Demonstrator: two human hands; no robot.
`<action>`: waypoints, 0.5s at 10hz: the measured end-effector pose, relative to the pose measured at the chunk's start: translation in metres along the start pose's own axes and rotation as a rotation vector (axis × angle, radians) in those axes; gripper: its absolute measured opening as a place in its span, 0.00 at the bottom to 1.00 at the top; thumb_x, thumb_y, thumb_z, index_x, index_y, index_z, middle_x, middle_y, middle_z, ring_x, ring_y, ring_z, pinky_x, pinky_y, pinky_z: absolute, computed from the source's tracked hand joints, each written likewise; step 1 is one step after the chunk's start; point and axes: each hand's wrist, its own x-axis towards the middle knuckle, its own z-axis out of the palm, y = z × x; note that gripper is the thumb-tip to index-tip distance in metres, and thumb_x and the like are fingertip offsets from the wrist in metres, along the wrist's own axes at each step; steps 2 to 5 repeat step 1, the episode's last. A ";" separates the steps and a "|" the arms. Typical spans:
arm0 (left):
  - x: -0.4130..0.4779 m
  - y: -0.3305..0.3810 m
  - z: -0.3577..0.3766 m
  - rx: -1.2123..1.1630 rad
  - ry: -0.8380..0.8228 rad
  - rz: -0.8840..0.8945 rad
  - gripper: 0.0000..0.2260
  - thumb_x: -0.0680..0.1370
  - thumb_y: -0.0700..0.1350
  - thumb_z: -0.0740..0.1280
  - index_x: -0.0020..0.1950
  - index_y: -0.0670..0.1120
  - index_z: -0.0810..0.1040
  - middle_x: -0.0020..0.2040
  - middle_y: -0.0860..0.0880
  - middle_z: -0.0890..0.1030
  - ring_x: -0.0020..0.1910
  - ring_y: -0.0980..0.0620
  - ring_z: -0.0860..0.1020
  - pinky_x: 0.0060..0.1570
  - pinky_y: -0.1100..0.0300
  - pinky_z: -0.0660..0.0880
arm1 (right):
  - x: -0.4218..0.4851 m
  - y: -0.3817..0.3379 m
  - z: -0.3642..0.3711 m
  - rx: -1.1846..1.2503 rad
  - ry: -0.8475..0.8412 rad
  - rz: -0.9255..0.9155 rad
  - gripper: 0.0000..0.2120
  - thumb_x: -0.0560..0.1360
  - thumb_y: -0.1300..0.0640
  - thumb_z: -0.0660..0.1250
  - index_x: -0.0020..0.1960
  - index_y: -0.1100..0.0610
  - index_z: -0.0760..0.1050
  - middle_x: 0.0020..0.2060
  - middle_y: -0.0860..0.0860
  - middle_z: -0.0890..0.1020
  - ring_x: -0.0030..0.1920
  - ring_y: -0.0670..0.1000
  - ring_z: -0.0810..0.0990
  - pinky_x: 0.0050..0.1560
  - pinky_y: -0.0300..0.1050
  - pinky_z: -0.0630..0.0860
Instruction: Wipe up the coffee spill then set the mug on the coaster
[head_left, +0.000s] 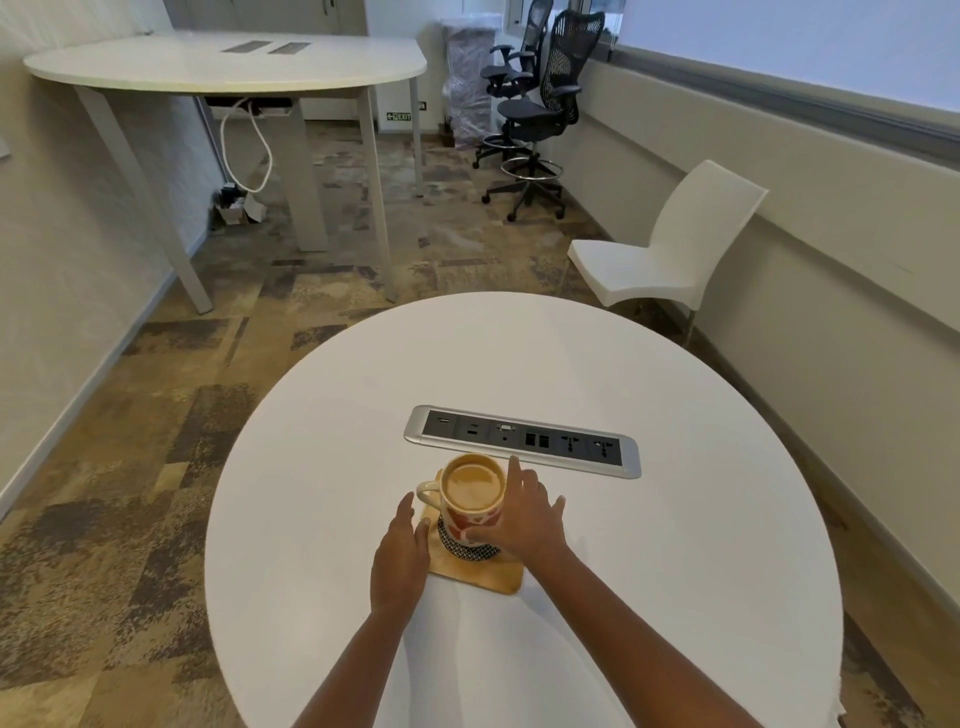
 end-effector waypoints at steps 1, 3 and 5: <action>-0.015 -0.003 0.014 0.021 0.016 -0.053 0.19 0.81 0.44 0.55 0.71 0.42 0.62 0.69 0.42 0.72 0.67 0.43 0.71 0.65 0.50 0.68 | -0.009 0.028 0.001 -0.029 0.013 0.002 0.50 0.69 0.37 0.67 0.76 0.58 0.41 0.74 0.56 0.57 0.74 0.57 0.58 0.73 0.60 0.54; -0.015 -0.003 0.014 0.021 0.016 -0.053 0.19 0.81 0.44 0.55 0.71 0.42 0.62 0.69 0.42 0.72 0.67 0.43 0.71 0.65 0.50 0.68 | -0.009 0.028 0.001 -0.029 0.013 0.002 0.50 0.69 0.37 0.67 0.76 0.58 0.41 0.74 0.56 0.57 0.74 0.57 0.58 0.73 0.60 0.54; -0.015 -0.003 0.014 0.021 0.016 -0.053 0.19 0.81 0.44 0.55 0.71 0.42 0.62 0.69 0.42 0.72 0.67 0.43 0.71 0.65 0.50 0.68 | -0.009 0.028 0.001 -0.029 0.013 0.002 0.50 0.69 0.37 0.67 0.76 0.58 0.41 0.74 0.56 0.57 0.74 0.57 0.58 0.73 0.60 0.54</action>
